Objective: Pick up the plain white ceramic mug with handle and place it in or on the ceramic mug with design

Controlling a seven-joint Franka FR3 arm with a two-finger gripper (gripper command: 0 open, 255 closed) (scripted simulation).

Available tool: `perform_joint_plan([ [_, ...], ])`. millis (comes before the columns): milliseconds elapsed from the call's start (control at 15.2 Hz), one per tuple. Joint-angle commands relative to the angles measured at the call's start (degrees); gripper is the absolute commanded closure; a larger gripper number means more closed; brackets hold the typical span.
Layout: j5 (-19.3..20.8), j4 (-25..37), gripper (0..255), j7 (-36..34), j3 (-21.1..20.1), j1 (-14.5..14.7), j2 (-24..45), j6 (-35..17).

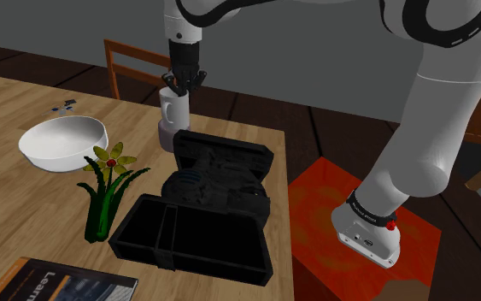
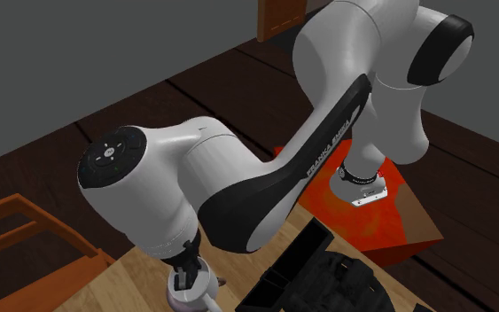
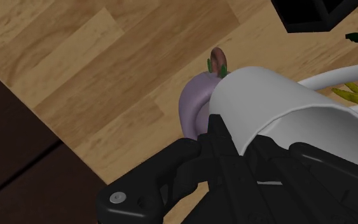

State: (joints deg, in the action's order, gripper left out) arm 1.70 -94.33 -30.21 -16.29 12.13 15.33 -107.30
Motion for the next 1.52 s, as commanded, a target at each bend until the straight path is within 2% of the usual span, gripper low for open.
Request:
perform_joint_plan([
  [0,0.06,-1.18,255,0.00,0.03,-0.02,0.18,-1.38],
  [528,0.06,-1.18,255,0.00,0.03,-0.02,0.18,-1.38],
  [594,0.06,-1.18,0,0.00,0.03,-0.02,0.18,-1.38],
  [924,0.06,-1.18,0,-0.01,0.03,-0.02,0.18,-1.38],
  [1188,-0.13,5.43,0,0.14,-0.03,-0.01,-0.35,5.73],
  [1452,-0.13,5.43,0,0.14,-0.04,-0.01,-0.35,5.73],
])
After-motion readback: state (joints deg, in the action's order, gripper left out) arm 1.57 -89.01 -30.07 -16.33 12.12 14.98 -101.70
